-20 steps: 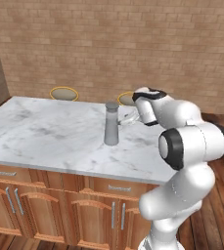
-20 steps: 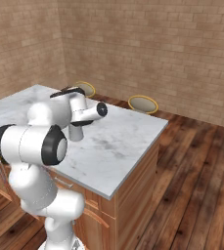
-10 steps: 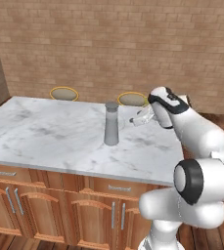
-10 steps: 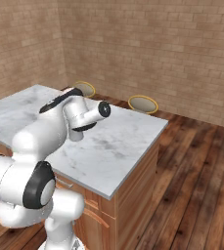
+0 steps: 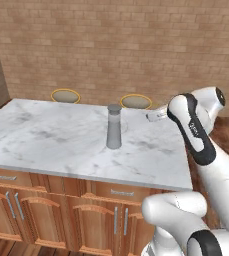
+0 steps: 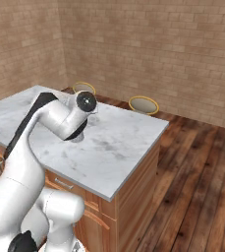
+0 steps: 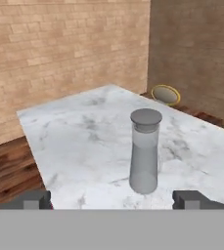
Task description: Place the pitcher and cup on the dining counter for serving.
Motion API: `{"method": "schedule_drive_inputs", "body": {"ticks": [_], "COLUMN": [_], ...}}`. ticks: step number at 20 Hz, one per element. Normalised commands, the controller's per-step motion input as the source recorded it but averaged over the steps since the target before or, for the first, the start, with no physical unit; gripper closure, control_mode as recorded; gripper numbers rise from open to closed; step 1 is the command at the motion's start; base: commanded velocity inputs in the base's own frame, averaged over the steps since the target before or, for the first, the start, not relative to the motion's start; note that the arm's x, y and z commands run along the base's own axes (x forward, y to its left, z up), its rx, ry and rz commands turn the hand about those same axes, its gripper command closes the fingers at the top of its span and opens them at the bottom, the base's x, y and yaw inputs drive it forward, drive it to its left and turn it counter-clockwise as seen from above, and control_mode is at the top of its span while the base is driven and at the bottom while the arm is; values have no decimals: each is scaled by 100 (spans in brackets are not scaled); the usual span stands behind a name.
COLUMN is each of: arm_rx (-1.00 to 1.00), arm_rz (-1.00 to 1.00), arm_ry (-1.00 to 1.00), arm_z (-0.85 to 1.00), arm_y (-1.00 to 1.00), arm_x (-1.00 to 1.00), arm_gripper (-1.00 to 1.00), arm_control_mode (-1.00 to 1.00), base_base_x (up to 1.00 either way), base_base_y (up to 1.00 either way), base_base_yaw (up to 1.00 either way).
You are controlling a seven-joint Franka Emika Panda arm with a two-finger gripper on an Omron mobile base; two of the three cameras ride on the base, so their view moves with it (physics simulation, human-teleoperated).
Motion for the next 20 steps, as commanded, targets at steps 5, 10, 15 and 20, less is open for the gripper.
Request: {"method": "schedule_drive_inputs", "body": {"ticks": [5,10,15,20], "arm_rx": [-4,-9,-6,0], "arm_rz": [-22,-23,-4,0], "arm_ry": [44,42,3,0], "arm_z": [70,34,1,0], "arm_y": [-2,1,2,0], "arm_x": [-93,-50,0,0], "arm_gripper": [-100,-100,-100,-100], "arm_control_mode": [-100,-100,-100,-100], "base_base_x": [0,0,0,0], "base_base_y": [0,0,0,0], "base_base_yaw": [0,0,0,0]}}
